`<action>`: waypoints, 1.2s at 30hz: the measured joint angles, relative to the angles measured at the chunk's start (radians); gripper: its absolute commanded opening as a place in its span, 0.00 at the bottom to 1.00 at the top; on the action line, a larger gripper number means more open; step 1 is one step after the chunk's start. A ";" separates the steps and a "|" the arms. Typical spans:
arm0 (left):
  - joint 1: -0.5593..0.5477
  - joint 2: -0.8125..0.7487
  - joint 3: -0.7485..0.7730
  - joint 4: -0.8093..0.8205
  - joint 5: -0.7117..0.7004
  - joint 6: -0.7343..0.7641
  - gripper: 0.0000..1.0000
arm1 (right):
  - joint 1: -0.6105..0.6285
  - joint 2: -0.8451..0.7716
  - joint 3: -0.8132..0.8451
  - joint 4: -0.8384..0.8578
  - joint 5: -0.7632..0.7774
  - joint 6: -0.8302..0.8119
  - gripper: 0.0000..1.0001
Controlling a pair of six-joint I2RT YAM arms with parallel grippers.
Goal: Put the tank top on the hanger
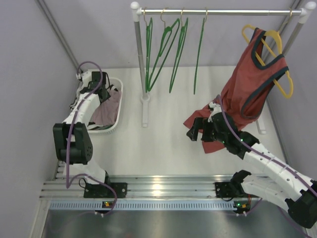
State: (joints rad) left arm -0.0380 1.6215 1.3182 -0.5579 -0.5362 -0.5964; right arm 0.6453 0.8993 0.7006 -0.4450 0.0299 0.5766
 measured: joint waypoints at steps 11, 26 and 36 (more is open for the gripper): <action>0.064 0.219 0.083 0.034 0.050 0.053 0.34 | 0.000 0.000 0.000 0.011 -0.018 0.003 1.00; 0.065 -0.039 0.082 0.014 0.135 0.098 0.00 | 0.000 0.027 0.002 0.013 -0.023 0.002 1.00; 0.064 -0.350 0.166 0.016 0.318 0.123 0.00 | 0.000 0.046 0.042 0.014 -0.025 -0.008 1.00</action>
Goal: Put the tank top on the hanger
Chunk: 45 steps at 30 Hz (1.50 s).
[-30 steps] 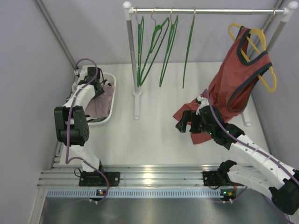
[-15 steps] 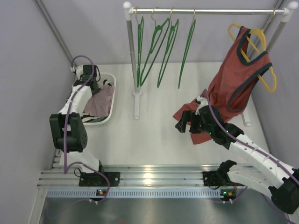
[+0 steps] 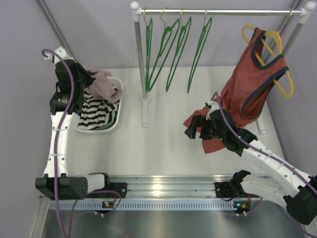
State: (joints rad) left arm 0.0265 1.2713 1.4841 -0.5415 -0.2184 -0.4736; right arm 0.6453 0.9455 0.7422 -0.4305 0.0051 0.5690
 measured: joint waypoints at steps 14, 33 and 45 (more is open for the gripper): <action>-0.002 -0.153 0.325 0.023 0.234 0.003 0.00 | 0.000 0.019 0.000 0.001 0.000 -0.001 1.00; -0.061 -0.346 -0.251 0.123 0.427 -0.171 0.00 | 0.000 0.005 0.000 0.000 0.000 -0.001 1.00; -0.598 -0.571 -0.682 0.190 0.195 -0.311 0.00 | 0.000 -0.004 -0.008 0.011 0.000 0.009 1.00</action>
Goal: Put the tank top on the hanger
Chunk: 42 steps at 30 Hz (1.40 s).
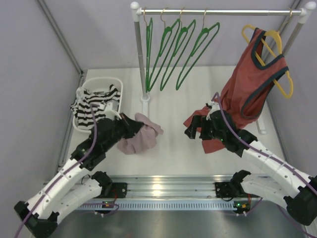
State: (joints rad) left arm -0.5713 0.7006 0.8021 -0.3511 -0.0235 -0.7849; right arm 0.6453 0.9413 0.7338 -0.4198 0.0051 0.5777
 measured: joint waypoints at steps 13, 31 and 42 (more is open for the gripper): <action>-0.639 0.217 -0.339 0.072 -0.265 -0.265 0.27 | 0.009 0.007 -0.154 0.082 -0.048 0.071 1.00; -0.673 0.160 -0.215 -0.113 -0.507 -0.290 0.59 | 0.126 0.276 -0.171 0.228 -0.052 0.184 0.72; -0.562 0.337 -0.195 -0.113 -0.504 -0.275 0.59 | 0.153 0.400 -0.165 0.285 -0.050 0.211 0.26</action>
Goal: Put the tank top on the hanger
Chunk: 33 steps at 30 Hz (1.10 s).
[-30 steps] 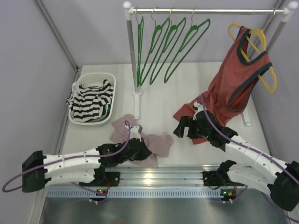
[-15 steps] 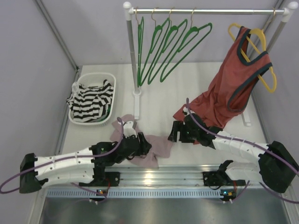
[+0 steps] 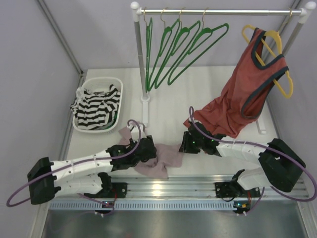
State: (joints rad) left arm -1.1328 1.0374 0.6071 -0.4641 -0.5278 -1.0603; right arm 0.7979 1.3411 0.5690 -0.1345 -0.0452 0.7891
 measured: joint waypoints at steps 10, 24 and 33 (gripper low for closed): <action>0.195 0.047 0.002 0.081 0.169 0.113 0.59 | 0.002 -0.127 0.001 -0.067 0.099 -0.014 0.00; 0.223 0.200 0.063 0.137 0.303 0.193 0.59 | 0.004 -0.521 0.002 -0.266 0.192 -0.144 0.00; 0.226 0.153 0.121 0.173 0.337 0.255 0.61 | 0.004 -0.538 0.085 -0.323 0.197 -0.252 0.00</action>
State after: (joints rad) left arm -0.9066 1.1904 0.7277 -0.2909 -0.1909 -0.8055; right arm 0.8021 0.8028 0.6540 -0.4580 0.1516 0.5369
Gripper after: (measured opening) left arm 0.606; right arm 0.015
